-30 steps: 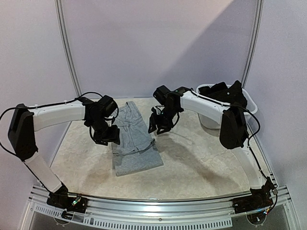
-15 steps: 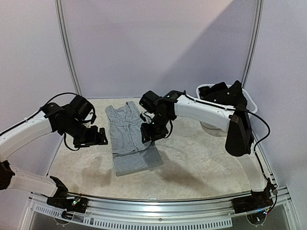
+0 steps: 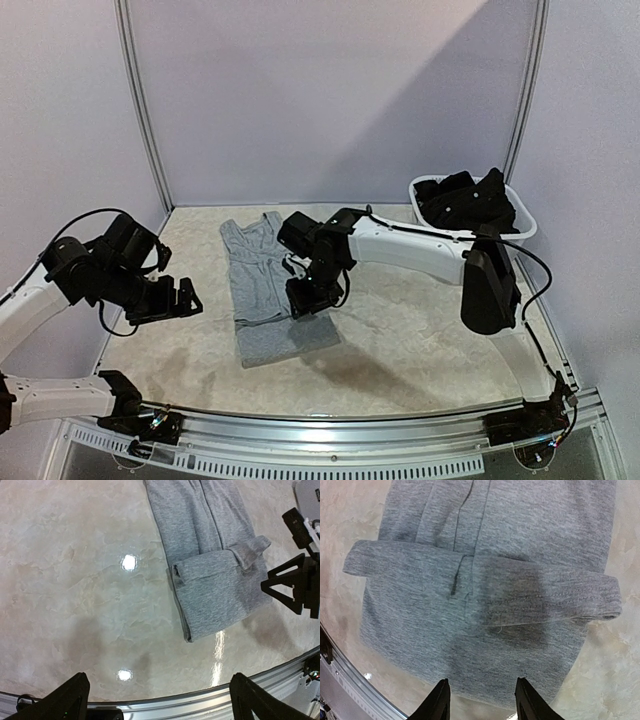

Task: Fold and stack the mixed laundry pile
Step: Fold the rectangle-folded tank top at the center of the board, then smooth out the 2/3-rectangle-folded tank top at the center of the board.

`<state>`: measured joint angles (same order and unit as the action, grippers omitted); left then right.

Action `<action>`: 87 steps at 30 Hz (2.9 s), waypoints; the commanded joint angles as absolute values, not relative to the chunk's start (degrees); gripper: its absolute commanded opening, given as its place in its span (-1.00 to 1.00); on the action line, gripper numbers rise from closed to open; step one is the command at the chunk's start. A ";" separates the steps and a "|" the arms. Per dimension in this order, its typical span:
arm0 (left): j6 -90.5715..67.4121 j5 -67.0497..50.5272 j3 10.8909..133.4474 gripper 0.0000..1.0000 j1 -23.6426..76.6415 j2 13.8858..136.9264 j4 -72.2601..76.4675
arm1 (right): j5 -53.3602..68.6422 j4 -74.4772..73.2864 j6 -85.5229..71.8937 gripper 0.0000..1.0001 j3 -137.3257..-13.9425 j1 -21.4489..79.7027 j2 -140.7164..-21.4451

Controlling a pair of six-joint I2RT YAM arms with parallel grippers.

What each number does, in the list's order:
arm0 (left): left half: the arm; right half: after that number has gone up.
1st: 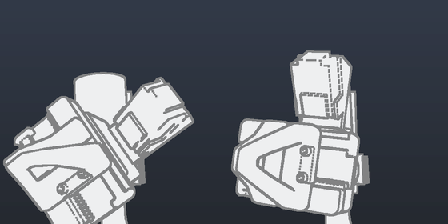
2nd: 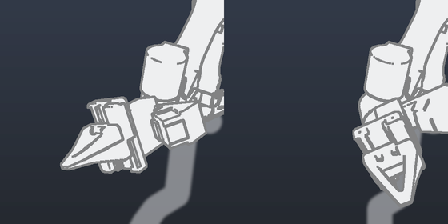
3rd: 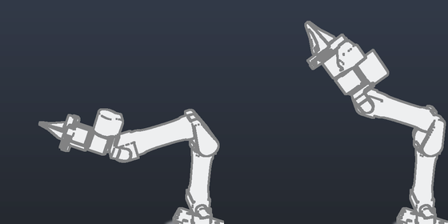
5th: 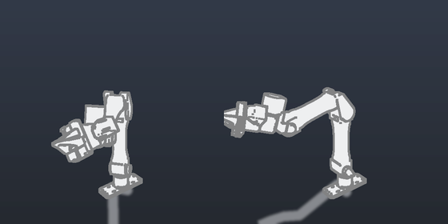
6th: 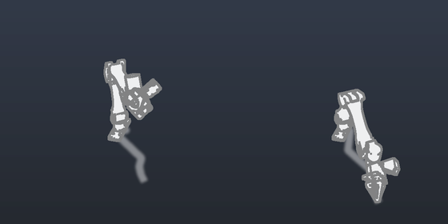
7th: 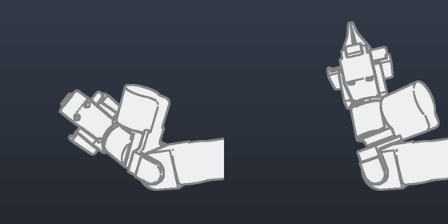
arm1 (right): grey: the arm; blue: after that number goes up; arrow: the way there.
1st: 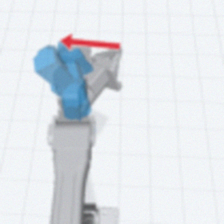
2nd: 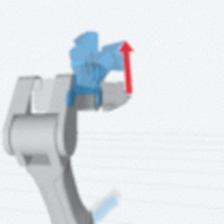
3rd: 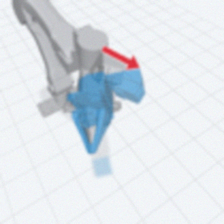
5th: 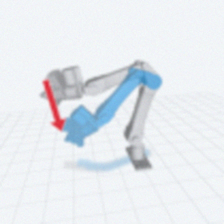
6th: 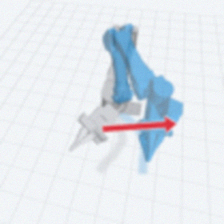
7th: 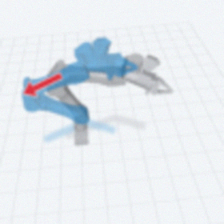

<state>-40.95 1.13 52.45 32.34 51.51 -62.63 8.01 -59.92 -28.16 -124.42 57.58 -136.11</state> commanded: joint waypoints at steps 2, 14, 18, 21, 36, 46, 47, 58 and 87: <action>-41.64 1.37 51.77 0.99 31.73 49.14 -65.74 | 6.85 -58.56 -27.79 -0.13 -124.18 57.40 -138.02; -42.55 1.05 50.93 0.99 31.73 45.81 -67.05 | 5.80 -57.85 -27.48 -0.20 -124.24 57.47 -139.81; -42.72 1.23 50.90 0.99 31.73 45.80 -66.90 | 6.56 -57.20 -27.51 -0.22 -124.28 57.40 -140.57; -42.93 1.14 50.89 0.99 31.73 45.79 -66.81 | 6.68 -56.16 -27.67 -0.22 -124.46 57.41 -141.08; -43.33 0.58 51.93 0.99 31.73 47.37 -68.13 | 4.45 -53.63 -28.00 -0.26 -129.77 56.62 -145.65; -43.61 0.57 52.63 0.99 31.73 48.52 -69.03 | 2.97 -51.10 -28.56 -0.26 -131.58 54.26 -146.81; -43.52 0.49 52.76 0.99 31.73 48.71 -69.08 | 2.84 -50.85 -28.56 -0.26 -132.03 54.05 -147.10; -41.55 -1.69 55.30 0.99 31.73 53.02 -69.16 | 2.08 -43.85 -30.17 -0.19 -138.82 51.86 -151.26; -44.50 -9.80 43.32 0.41 43.73 64.31 -43.81 | 15.46 -38.68 -28.94 0.17 -87.03 47.13 -111.10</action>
